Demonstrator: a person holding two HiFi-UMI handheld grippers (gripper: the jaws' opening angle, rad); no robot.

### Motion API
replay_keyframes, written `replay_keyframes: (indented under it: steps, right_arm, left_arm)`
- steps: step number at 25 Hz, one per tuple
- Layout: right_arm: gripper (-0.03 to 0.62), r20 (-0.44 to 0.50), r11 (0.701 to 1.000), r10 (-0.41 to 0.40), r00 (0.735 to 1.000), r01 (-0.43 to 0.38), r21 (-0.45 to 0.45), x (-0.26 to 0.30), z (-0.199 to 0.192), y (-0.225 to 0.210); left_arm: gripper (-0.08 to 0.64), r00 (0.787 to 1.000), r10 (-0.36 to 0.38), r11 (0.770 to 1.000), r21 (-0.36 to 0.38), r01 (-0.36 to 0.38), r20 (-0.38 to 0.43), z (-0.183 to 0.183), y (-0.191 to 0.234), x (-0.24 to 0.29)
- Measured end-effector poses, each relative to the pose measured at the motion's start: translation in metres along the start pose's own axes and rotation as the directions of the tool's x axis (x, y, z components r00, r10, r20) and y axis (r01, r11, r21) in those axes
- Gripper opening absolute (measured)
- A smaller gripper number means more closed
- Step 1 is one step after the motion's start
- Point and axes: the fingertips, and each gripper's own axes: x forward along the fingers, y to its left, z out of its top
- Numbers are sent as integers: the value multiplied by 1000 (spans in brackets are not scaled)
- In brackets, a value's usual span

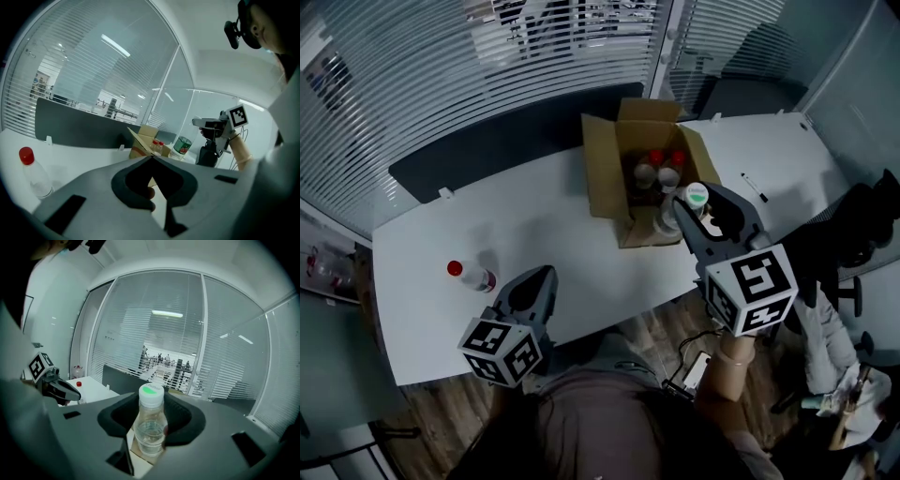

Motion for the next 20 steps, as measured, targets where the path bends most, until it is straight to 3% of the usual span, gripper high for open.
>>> replay_keyframes:
  steps: [20]
  right_arm:
    - [173, -51, 996, 72, 996, -69, 48, 1, -27, 55]
  left_arm:
    - [8, 999, 33, 999, -9, -33, 12, -9, 14, -38]
